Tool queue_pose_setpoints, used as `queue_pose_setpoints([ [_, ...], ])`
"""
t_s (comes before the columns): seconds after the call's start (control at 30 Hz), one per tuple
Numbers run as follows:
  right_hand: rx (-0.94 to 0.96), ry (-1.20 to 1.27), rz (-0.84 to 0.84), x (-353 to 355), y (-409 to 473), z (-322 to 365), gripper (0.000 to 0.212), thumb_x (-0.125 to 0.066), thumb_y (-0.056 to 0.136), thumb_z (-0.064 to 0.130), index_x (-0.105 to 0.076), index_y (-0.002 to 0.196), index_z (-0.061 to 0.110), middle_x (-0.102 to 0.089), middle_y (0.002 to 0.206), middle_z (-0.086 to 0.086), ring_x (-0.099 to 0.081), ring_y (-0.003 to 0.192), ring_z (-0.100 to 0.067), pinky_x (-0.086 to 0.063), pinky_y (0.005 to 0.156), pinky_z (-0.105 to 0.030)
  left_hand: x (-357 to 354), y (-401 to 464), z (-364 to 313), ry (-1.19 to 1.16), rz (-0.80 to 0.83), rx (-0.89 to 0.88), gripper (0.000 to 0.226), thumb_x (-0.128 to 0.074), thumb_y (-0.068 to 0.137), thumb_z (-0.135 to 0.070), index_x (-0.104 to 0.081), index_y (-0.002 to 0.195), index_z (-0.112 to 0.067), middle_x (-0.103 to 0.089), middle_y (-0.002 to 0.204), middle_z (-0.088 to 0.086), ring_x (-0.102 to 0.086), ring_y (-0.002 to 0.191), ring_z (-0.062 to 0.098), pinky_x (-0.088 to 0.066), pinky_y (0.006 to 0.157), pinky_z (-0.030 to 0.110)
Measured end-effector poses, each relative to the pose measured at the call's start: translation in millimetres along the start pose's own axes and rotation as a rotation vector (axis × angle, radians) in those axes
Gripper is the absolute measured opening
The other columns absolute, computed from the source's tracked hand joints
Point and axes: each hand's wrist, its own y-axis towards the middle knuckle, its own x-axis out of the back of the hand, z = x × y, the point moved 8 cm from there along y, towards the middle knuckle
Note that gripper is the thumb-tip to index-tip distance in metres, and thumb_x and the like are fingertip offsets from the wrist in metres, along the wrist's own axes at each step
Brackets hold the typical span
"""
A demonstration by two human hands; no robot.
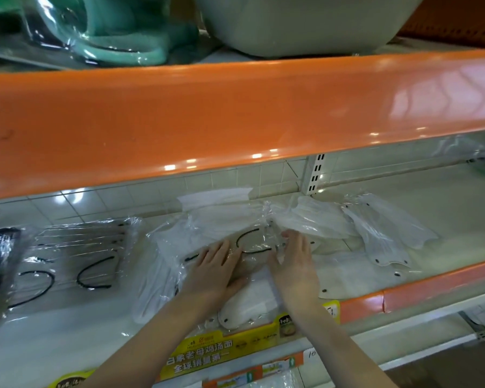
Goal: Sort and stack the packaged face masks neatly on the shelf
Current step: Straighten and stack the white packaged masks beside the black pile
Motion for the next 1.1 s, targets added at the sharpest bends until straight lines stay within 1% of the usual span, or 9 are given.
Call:
queue_pose_setpoints([
  [0.13, 0.46, -0.412, 0.078, -24, -13, 14, 0.035, -0.074, 0.067, 0.04, -0.065, 0.092, 0.017, -0.059, 0.098, -0.001, -0.056, 0.089, -0.024, -0.05, 0.068, -0.036, 15, -5, 1, 0.048, -0.185, -0.104, 0.067, -0.019, 0.09, -0.061, -0.07, 0.111, -0.023, -0.066, 0.119, 0.002, -0.066, 0.105, 0.021, -0.055, 0.08, 0.036],
  [0.27, 0.521, -0.469, 0.205, -32, -18, 14, 0.046, -0.081, 0.06, 0.054, -0.069, 0.092, 0.023, -0.064, 0.094, 0.006, -0.066, 0.079, -0.017, -0.053, 0.058, -0.031, 27, -14, 2, 0.089, -0.306, -0.147, 0.054, -0.028, 0.086, -0.06, -0.074, 0.088, -0.034, -0.072, 0.097, -0.015, -0.069, 0.084, 0.005, -0.054, 0.065, 0.02],
  [0.4, 0.55, -0.368, 0.119, -27, -16, 15, 0.019, -0.073, 0.073, 0.015, -0.071, 0.09, 0.021, -0.065, 0.087, 0.004, -0.065, 0.072, -0.021, -0.052, 0.054, -0.032, 43, -29, 11, 0.084, -0.457, -0.143, 0.008, -0.078, 0.069, -0.028, -0.073, 0.076, -0.027, -0.071, 0.08, -0.011, -0.068, 0.068, 0.013, -0.05, 0.053, 0.022],
  [0.47, 0.595, -0.326, 0.034, -17, -17, 24, 0.015, -0.067, 0.077, 0.009, -0.072, 0.087, 0.019, -0.065, 0.081, 0.003, -0.063, 0.071, -0.021, -0.051, 0.057, -0.031, 42, -38, 23, 0.047, -0.527, -0.097, 0.031, -0.09, 0.052, -0.011, -0.071, 0.074, -0.02, -0.069, 0.076, -0.006, -0.066, 0.065, 0.018, -0.048, 0.051, 0.025],
  [0.57, 0.656, -0.221, -0.04, -6, -24, 48, 0.019, -0.052, 0.086, 0.02, -0.07, 0.083, 0.016, -0.065, 0.081, 0.003, -0.058, 0.078, -0.018, -0.046, 0.068, -0.026, 58, -58, 40, 0.004, -0.705, -0.027, 0.002, -0.068, 0.075, -0.012, -0.069, 0.075, -0.013, -0.067, 0.073, -0.002, -0.065, 0.066, 0.021, -0.048, 0.051, 0.029],
  [0.63, 0.701, -0.179, -0.049, -7, -29, 59, 0.02, -0.051, 0.087, 0.021, -0.07, 0.084, 0.015, -0.065, 0.082, 0.003, -0.058, 0.08, -0.018, -0.047, 0.07, -0.027, 66, -68, 50, -0.02, -0.78, 0.019, 0.02, -0.051, 0.084, -0.019, -0.065, 0.071, -0.013, -0.065, 0.071, -0.002, -0.062, 0.066, 0.02, -0.046, 0.052, 0.027],
  [0.77, 0.792, -0.086, -0.078, -13, -41, 73, 0.033, -0.043, 0.099, 0.027, -0.07, 0.086, 0.013, -0.066, 0.087, 0.001, -0.06, 0.082, -0.02, -0.048, 0.071, -0.033, 84, -89, 71, -0.011, -0.905, 0.109, 0.023, -0.05, 0.085, -0.019, -0.063, 0.067, -0.011, -0.064, 0.07, 0.0, -0.061, 0.064, 0.022, -0.041, 0.056, 0.024],
  [0.87, 0.865, -0.009, -0.144, -16, -51, 86, 0.014, -0.054, 0.086, 0.008, -0.068, 0.088, 0.01, -0.067, 0.09, -0.003, -0.058, 0.085, -0.021, -0.045, 0.075, -0.032, 97, -113, 84, 0.045, -1.042, 0.12, 0.02, -0.051, 0.085, -0.011, -0.066, 0.071, -0.01, -0.068, 0.075, 0.003, -0.058, 0.073, 0.021, -0.039, 0.061, 0.025],
  [1.1, 0.914, -0.047, -0.198, -32, -64, 114, 0.031, -0.048, 0.073, -0.004, -0.054, 0.096, 0.016, -0.069, 0.092, -0.006, -0.055, 0.088, -0.022, -0.04, 0.077, -0.031, 110, -165, 98, 0.129, -1.189, -0.063, 0.018, -0.054, 0.086, 0.001, -0.048, 0.08, -0.015, -0.053, 0.093, -0.002, -0.049, 0.078, 0.024, -0.038, 0.067, 0.035],
])
